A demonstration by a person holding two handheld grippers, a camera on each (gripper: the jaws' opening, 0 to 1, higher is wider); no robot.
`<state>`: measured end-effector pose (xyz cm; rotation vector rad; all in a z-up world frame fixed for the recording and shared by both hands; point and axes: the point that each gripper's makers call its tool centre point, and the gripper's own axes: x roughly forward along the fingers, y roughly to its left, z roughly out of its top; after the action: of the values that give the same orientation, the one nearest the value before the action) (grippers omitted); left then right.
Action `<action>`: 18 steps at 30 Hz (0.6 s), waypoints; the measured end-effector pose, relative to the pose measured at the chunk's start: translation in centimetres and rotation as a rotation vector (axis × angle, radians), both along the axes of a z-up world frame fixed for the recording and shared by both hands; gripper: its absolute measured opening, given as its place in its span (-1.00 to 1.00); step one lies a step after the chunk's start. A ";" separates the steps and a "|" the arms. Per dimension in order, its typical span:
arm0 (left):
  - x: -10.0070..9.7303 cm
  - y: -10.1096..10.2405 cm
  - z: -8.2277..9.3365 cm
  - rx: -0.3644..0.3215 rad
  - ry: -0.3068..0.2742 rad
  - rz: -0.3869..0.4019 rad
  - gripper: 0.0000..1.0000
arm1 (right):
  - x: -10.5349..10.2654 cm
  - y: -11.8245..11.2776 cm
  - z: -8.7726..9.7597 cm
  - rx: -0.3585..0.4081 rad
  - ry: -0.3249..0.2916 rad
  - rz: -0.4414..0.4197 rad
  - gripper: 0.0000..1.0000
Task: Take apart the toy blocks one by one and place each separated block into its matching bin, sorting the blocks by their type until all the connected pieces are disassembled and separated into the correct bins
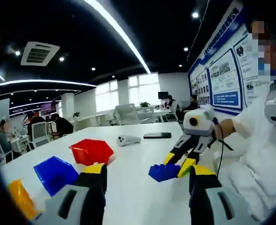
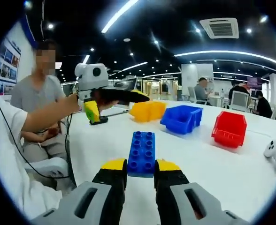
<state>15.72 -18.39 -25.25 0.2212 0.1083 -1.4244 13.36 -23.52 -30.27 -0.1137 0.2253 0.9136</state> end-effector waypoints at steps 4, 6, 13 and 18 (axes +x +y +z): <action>-2.9 -0.6 -0.7 0.037 0.048 -0.144 0.35 | -1.2 1.2 0.5 0.013 -0.014 0.078 -0.52; -3.8 -0.7 -1.3 0.068 0.048 -0.180 0.24 | -2.1 2.0 0.8 0.036 -0.013 0.133 -0.52; -5.8 -1.2 -2.1 0.096 0.107 -0.254 -0.13 | -5.0 3.7 1.7 0.063 -0.034 0.270 -0.52; -6.6 -0.9 -1.9 0.116 0.132 -0.294 -0.46 | -5.8 4.4 1.7 0.032 -0.059 0.320 -0.52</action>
<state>9.12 -19.27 -27.18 0.2461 0.2762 -1.7272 7.53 -19.16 -28.61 -0.1499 0.1390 1.2295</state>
